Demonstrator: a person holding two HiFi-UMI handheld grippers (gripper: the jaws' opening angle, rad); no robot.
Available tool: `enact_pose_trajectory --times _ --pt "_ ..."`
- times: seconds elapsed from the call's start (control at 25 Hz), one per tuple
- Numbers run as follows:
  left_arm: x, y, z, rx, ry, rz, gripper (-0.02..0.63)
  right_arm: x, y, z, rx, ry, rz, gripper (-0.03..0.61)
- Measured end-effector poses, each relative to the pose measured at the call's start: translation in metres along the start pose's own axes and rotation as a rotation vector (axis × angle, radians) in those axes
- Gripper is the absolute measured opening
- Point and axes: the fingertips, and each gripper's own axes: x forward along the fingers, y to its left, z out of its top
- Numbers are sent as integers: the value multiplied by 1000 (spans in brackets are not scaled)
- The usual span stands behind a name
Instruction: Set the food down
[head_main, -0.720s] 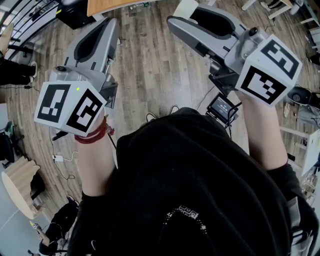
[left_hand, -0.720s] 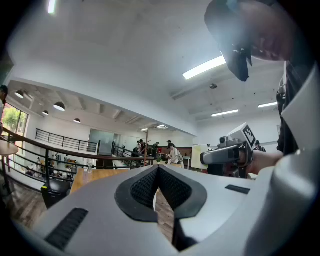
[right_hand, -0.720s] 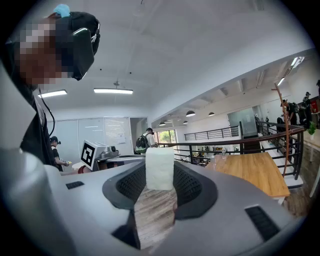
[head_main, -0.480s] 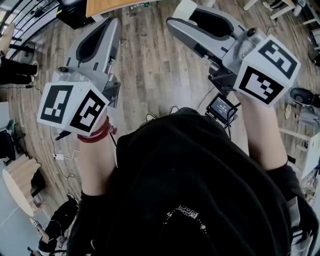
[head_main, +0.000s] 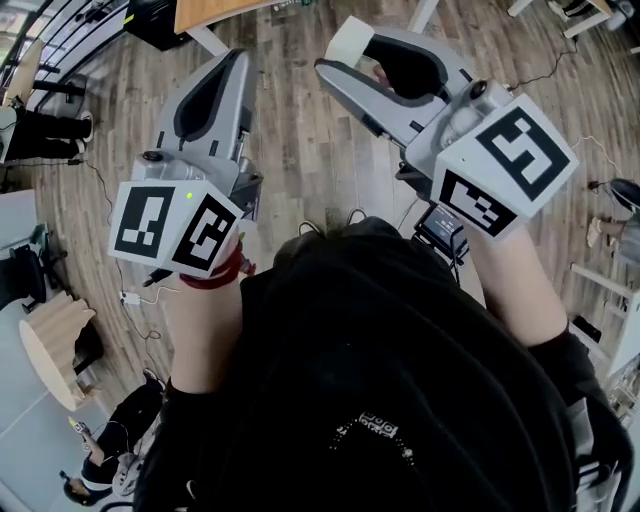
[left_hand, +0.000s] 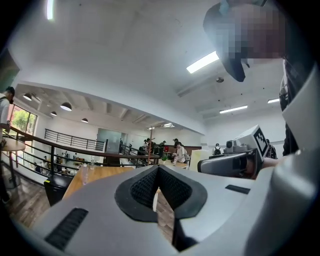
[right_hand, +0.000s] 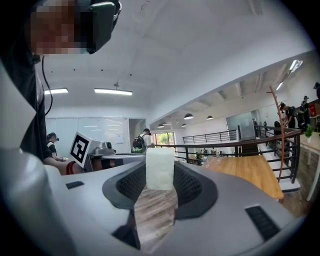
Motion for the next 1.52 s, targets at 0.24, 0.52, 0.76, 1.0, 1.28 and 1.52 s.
enact_pose_trajectory --times 0.24,0.52,0.76,1.0,1.28,1.52 --pt "13 -10 -16 13 37 23 5 -3 0 -17 35 -16 33 170" --pt "13 7 -32 -20 26 67 5 17 11 -34 40 -19 -13 170" --pt "0 35 -42 19 12 124 5 62 25 -31 -29 -41 -147 170" --pt "6 81 -47 -1 27 106 5 116 26 -27 -29 -38 -179 170" --pt "10 144 -36 34 28 59 4 182 21 -16 -15 -43 -194 170" --pt "1 201 -35 55 27 24 5 243 33 -14 -38 -34 -168 170"
